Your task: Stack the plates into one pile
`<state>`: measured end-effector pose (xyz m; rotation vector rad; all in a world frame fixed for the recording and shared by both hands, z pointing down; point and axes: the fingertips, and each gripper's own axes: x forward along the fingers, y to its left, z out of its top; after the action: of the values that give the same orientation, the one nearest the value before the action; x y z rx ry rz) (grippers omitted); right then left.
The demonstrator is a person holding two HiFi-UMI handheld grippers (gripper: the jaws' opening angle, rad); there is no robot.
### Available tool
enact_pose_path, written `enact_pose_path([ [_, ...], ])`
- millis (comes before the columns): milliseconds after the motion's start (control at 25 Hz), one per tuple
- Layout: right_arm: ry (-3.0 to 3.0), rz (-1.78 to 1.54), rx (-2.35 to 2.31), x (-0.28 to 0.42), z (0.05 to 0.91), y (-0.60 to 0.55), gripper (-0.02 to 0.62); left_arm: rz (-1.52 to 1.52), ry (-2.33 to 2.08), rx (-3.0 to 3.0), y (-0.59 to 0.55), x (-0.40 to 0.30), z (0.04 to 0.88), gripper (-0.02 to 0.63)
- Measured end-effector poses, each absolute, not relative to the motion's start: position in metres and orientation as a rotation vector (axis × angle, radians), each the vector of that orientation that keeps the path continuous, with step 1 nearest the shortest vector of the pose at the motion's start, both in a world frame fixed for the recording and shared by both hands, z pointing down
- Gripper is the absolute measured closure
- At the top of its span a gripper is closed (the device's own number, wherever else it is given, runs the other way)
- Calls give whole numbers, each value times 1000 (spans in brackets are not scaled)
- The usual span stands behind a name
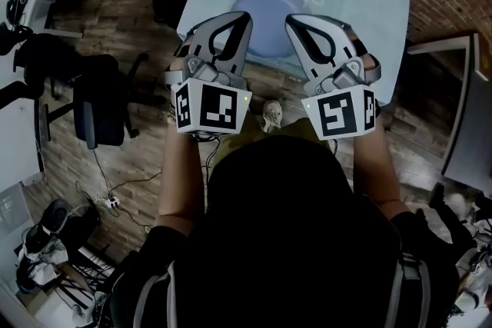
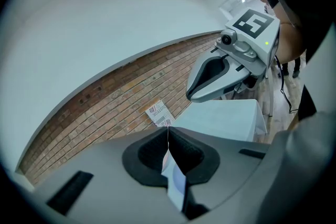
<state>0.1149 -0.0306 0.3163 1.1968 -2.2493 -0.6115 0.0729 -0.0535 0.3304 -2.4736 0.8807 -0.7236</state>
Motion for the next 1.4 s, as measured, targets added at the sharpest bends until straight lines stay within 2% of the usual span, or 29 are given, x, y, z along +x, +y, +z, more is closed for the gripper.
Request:
enact_pose_path([
  [1400, -2228, -687, 1159, 86, 308, 10, 560, -726, 849, -2434, -13, 43, 325, 583],
])
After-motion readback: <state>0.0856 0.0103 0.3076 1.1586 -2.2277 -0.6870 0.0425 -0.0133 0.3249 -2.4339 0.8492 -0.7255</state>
